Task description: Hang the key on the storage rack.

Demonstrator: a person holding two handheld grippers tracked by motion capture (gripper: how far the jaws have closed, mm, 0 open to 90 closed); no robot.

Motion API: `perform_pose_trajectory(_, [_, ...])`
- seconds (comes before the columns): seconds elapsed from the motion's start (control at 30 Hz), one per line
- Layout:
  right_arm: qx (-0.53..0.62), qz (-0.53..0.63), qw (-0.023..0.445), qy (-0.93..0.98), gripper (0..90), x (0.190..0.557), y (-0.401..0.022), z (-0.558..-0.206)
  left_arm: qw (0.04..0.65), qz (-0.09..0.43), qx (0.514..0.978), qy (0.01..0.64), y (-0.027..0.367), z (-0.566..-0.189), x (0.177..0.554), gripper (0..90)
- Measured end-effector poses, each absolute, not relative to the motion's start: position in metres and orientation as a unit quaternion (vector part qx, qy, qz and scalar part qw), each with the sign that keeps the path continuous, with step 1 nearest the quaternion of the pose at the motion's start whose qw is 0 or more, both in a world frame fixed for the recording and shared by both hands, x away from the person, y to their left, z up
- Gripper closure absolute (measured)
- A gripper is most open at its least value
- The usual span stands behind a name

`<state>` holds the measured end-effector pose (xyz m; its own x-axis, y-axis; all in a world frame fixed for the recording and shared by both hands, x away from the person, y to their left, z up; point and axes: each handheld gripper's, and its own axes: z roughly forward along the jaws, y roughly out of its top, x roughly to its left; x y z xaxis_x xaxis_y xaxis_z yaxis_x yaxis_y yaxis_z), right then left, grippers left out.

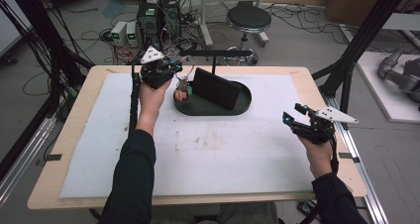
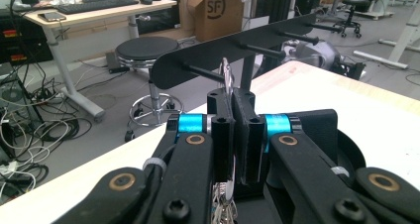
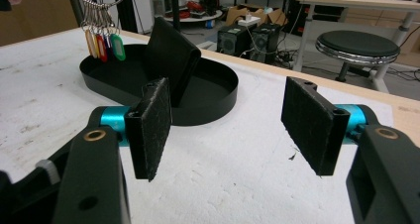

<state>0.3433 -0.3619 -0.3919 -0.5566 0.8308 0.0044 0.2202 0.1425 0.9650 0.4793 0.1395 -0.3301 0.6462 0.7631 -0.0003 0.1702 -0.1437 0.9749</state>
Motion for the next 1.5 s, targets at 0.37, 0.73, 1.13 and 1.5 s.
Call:
perform_pose_trajectory(0.37, [0.376,0.536,0.285,0.699,36.6,0.343,-0.363,-0.392,0.563,0.260,0.704,0.345,0.140,-0.335,0.484,86.4])
perform_pose_trajectory(0.73, [0.374,0.537,0.287,0.700,36.5,0.343,-0.363,-0.392,0.562,0.258,0.699,0.358,0.136,-0.338,0.485,84.8])
perform_pose_trajectory(1.13, [0.377,0.535,0.285,0.700,36.5,0.343,-0.364,-0.392,0.540,0.289,0.692,0.383,0.146,-0.335,0.469,46.1])
perform_pose_trajectory(1.5, [0.377,0.532,0.288,0.701,36.5,0.343,-0.364,-0.392,0.537,0.282,0.709,0.359,0.154,-0.332,0.416,30.5])
